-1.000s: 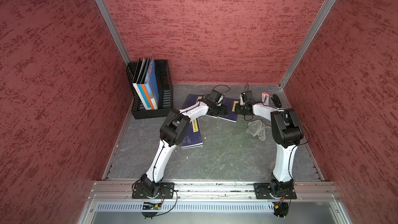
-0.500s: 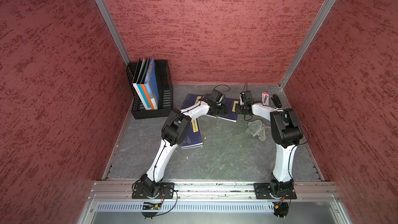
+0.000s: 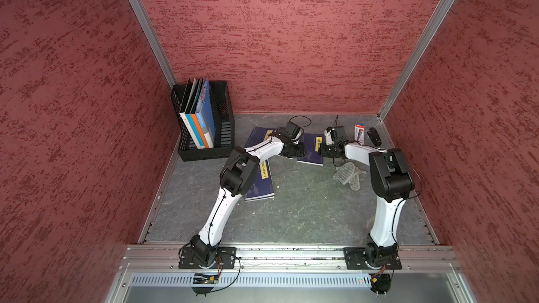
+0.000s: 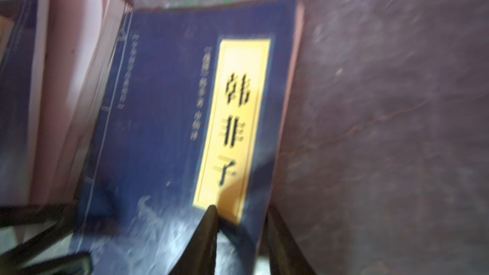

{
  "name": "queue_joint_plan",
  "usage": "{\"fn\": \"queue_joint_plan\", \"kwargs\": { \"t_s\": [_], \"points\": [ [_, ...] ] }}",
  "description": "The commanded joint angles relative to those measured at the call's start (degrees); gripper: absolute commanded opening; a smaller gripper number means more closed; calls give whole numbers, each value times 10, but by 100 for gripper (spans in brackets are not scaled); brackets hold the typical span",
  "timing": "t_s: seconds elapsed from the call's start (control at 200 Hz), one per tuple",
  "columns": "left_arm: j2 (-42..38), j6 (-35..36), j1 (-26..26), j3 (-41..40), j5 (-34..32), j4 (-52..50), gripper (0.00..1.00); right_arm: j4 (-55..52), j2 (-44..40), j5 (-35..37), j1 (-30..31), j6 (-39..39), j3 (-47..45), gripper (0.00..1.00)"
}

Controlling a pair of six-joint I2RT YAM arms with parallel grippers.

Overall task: Wipe the cover of the book
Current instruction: Move the book to the center of the board.

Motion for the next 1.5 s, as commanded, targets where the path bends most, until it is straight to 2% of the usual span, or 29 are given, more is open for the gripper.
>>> {"fn": "queue_joint_plan", "kwargs": {
  "t_s": [0.0,0.12,0.23,0.461,0.656,0.837,1.017,1.267,1.403,1.493],
  "points": [
    [-4,-3,-19,-33,41,31,43,-39,-10,-62,6,13,-56,31],
    [-25,-12,-25,-84,47,58,31,-25,-47,-64,11,27,-109,31],
    [-47,-18,-34,-130,49,77,26,-17,-80,-57,18,38,-155,31],
    [-131,-35,-75,-261,38,125,25,-2,-152,-41,64,79,-241,31],
    [-199,-62,-119,-342,11,128,24,-17,-225,-5,131,125,-302,31],
    [-249,-96,-150,-407,-26,118,24,-47,-298,18,164,157,-347,31],
    [-296,-126,-178,-469,-38,138,23,-72,-343,26,177,165,-363,31],
    [-303,-141,-201,-474,-66,129,22,-86,-344,30,180,167,-353,30],
    [-318,-150,-189,-484,-80,125,26,-116,-357,63,180,163,-330,31],
    [-334,-145,-179,-490,-78,116,35,-152,-363,94,180,155,-297,33]
  ]
}}
